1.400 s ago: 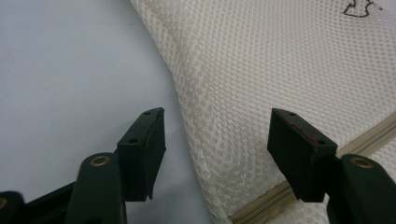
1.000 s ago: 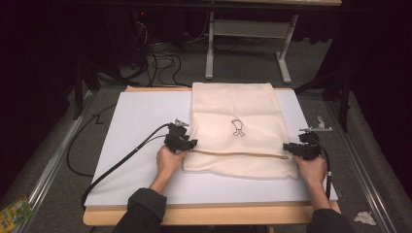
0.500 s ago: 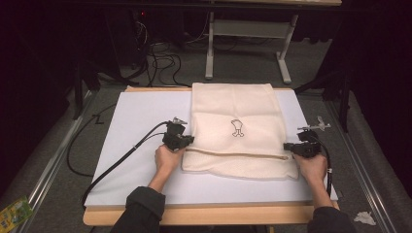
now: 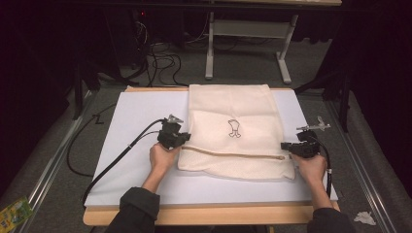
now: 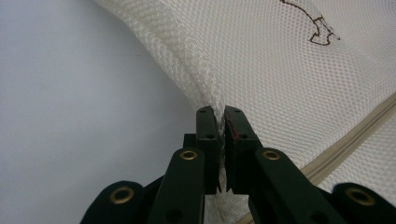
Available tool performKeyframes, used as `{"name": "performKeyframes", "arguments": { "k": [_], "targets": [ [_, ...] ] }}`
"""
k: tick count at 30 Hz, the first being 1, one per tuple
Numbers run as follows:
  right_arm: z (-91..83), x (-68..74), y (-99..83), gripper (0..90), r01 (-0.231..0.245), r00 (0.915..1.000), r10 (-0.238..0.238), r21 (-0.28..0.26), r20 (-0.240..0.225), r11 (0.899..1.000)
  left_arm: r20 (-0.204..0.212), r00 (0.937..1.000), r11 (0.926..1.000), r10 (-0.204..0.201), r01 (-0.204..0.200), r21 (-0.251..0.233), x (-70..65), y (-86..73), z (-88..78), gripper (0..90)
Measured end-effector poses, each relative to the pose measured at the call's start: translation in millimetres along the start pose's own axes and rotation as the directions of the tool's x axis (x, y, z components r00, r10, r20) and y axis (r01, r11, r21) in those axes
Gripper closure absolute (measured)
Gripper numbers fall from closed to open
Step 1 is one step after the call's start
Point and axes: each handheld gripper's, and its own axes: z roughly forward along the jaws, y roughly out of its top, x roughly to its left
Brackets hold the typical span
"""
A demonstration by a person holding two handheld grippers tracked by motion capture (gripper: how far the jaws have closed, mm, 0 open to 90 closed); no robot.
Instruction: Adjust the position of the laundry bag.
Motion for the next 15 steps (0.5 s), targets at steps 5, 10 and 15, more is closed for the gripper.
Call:
{"name": "performKeyframes", "arguments": {
  "k": [5, 10, 15],
  "targets": [
    [-0.4, 3.5, 0.5, 87.9, 0.005, 0.9998, -0.005, -0.007, -0.019, 1.000, -0.007, 1.0000, 1.0000, 0.005, -0.005, -0.004, 2.6, -1.4, -8.0, 86.0],
    [0.3, 7.1, 0.6, 87.9, 0.010, 0.9995, -0.010, -0.009, -0.029, 1.000, -0.007, 1.0000, 0.9999, -0.004, 0.004, -0.014, 6.8, -2.9, -12.7, 85.9],
    [1.4, 13.6, 1.4, 87.9, 0.024, 0.9986, -0.024, -0.014, -0.047, 1.000, -0.013, 0.9999, 0.9998, -0.005, 0.005, -0.021, 9.9, -5.9, -19.2, 85.9]
  ]
}}
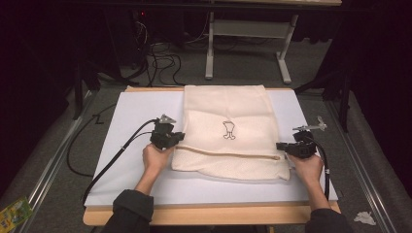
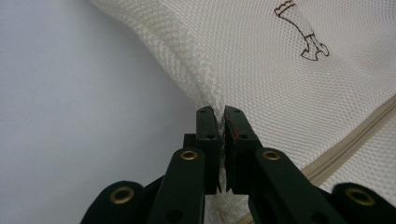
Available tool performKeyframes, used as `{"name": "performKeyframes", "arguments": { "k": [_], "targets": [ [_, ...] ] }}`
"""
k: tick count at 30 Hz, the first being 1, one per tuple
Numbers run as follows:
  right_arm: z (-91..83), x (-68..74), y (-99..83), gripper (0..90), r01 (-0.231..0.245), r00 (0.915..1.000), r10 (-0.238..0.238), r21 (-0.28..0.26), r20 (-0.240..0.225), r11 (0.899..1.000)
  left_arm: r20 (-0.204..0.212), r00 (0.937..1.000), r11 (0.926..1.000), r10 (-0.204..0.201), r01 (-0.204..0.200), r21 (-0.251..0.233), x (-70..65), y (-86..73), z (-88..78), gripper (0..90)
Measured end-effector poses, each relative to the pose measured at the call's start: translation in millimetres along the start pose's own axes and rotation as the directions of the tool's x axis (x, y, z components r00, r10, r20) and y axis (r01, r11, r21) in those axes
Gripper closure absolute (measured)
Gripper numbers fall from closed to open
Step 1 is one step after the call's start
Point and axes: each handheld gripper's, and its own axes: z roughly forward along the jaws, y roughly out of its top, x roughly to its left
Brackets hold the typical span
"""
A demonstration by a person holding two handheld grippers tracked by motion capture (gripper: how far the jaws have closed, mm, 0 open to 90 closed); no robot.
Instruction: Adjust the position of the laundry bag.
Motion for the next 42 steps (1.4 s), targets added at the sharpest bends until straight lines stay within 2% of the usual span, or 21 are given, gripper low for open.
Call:
{"name": "performKeyframes", "arguments": {
  "k": [13, 20, 24, 34, 42],
  "targets": [
    [3.1, 11.4, 0.9, 87.9, 0.031, 0.9993, -0.031, -0.006, -0.020, 1.000, -0.024, 0.9996, 0.9998, 0.017, -0.017, -0.001, 5.6, -8.2, -11.0, 85.9],
    [5.3, 17.8, 1.5, 88.0, 0.045, 0.9983, -0.045, -0.009, -0.037, 0.999, -0.029, 0.9996, 0.9998, -0.002, 0.002, -0.018, 12.0, -12.8, -18.9, 85.9],
    [7.0, 24.2, 2.2, 87.9, 0.062, 0.9971, -0.063, -0.009, -0.043, 0.998, -0.038, 0.9993, 0.9998, -0.002, 0.002, -0.020, 14.7, -16.0, -23.6, 85.9],
    [10.0, 33.0, 2.9, 87.9, 0.079, 0.9950, -0.080, -0.010, -0.060, 0.997, -0.046, 0.9988, 0.9994, -0.017, 0.015, -0.031, 20.7, -21.8, -31.4, 85.9],
    [11.2, 39.3, 2.5, 87.9, 0.088, 0.9932, -0.089, -0.014, -0.075, 0.996, -0.051, 0.9986, 0.9994, -0.013, 0.011, -0.033, 23.1, -26.2, -37.4, 85.8]
  ]
}}
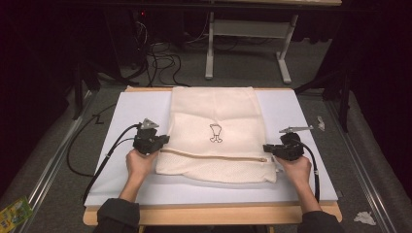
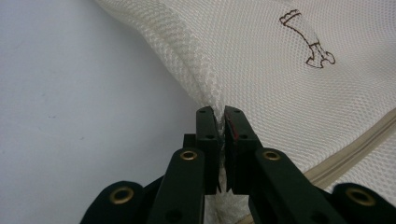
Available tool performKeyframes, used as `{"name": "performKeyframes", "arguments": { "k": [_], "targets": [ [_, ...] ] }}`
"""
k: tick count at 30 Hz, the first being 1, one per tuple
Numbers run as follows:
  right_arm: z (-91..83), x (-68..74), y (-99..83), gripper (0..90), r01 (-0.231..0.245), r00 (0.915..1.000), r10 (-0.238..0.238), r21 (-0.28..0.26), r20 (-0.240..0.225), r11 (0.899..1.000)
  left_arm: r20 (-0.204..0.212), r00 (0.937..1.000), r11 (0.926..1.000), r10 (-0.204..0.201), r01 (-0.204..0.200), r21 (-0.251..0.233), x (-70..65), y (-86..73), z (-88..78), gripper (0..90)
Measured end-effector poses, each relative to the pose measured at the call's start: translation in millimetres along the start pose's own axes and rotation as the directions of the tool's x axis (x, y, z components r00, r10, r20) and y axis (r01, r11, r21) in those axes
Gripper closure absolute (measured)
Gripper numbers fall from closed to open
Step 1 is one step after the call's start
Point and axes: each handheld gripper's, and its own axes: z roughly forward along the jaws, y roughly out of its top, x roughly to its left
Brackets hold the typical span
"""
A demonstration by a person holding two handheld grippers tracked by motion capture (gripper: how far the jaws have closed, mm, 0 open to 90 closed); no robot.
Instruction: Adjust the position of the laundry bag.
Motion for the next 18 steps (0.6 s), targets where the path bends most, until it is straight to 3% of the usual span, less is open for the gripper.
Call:
{"name": "performKeyframes", "arguments": {
  "k": [8, 18],
  "targets": [
    [3.9, 5.5, -2.5, 87.9, -0.008, 0.9998, 0.008, -0.006, -0.020, 1.000, -0.015, 0.9998, 0.9999, 0.015, -0.015, -0.004, 2.5, -7.1, -8.6, 85.7],
    [6.9, 16.8, -6.1, 87.8, 0.005, 0.9990, -0.006, -0.016, -0.045, 1.000, -0.031, 0.9995, 1.0000, 0.000, 0.000, 0.001, 6.9, -17.9, -17.4, 85.2]
  ]
}}
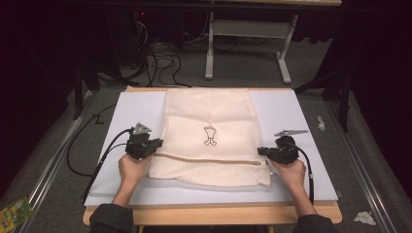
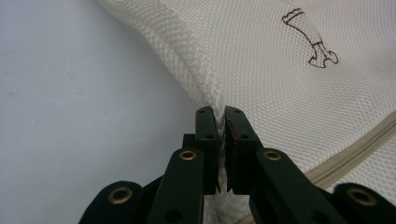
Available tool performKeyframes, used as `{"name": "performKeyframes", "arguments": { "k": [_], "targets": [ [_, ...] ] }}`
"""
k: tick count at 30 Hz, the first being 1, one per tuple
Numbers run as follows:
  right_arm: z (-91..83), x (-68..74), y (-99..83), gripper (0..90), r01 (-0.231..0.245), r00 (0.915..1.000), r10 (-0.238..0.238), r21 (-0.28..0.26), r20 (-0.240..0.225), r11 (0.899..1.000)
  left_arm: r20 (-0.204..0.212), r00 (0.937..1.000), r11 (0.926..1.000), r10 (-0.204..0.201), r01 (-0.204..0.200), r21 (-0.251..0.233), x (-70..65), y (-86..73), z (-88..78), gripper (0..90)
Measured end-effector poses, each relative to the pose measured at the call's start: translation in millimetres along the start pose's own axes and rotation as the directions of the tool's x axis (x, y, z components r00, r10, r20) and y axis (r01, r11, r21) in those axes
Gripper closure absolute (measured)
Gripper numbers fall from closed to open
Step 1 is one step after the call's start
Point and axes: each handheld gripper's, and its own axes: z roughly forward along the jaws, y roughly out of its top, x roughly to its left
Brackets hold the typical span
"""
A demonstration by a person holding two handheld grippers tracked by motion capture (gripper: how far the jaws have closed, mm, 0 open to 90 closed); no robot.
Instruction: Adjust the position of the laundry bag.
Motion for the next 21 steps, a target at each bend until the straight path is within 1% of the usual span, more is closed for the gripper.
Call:
{"name": "performKeyframes", "arguments": {
  "k": [1, 2, 3, 6, 7, 9, 11, 17, 18, 21],
  "targets": [
    [1.1, 2.5, -0.4, 87.8, 0.002, 1.0000, -0.002, 0.003, -0.002, 1.000, -0.014, 0.9999, 1.0000, 0.010, -0.010, -0.001, -0.4, -2.6, -1.1, 85.2],
    [1.1, 2.5, -0.4, 87.8, 0.002, 1.0000, -0.002, 0.003, -0.002, 1.000, -0.014, 0.9999, 1.0000, 0.010, -0.010, -0.001, -0.4, -2.6, -1.1, 85.2],
    [2.8, 4.9, -0.8, 87.7, 0.011, 0.9999, -0.011, -0.002, -0.002, 1.000, -0.027, 0.9995, 0.9999, 0.017, -0.017, -0.001, -1.6, -5.8, -2.1, 85.2],
    [4.7, 7.0, -1.3, 87.8, 0.011, 0.9999, -0.011, -0.002, 0.000, 1.000, -0.029, 0.9993, 0.9997, 0.023, -0.023, 0.010, -2.2, -9.4, -1.8, 85.0],
    [5.7, 8.0, -1.9, 87.7, 0.012, 0.9999, -0.012, -0.003, 0.003, 1.000, -0.031, 0.9993, 0.9996, 0.021, -0.021, 0.017, -1.6, -13.3, -1.3, 84.9],
    [6.3, 8.3, -2.5, 87.6, 0.011, 0.9999, -0.011, -0.003, 0.004, 1.000, -0.029, 0.9995, 0.9997, 0.016, -0.015, 0.020, -0.8, -15.2, -1.1, 84.6],
    [6.9, 8.7, -3.1, 87.4, 0.015, 0.9999, -0.015, -0.001, 0.004, 1.000, -0.026, 0.9997, 0.9996, 0.002, -0.001, 0.027, 0.6, -19.4, -0.1, 84.3],
    [8.9, 8.8, -4.6, 86.0, 0.027, 0.9993, -0.027, -0.004, 0.025, 1.000, -0.037, 0.9992, 0.9993, 0.015, -0.014, 0.035, -0.4, -21.3, 1.8, 83.5],
    [9.5, 8.4, -5.0, 85.5, 0.026, 0.9992, -0.026, -0.006, 0.030, 1.000, -0.044, 0.9987, 0.9990, 0.025, -0.023, 0.039, -1.0, -22.2, 3.7, 83.4],
    [12.0, 7.2, -6.7, 85.5, 0.020, 0.9990, -0.019, -0.005, 0.039, 1.000, -0.052, 0.9981, 0.9985, 0.032, -0.029, 0.045, -2.0, -23.3, 5.6, 82.9]
  ]
}}
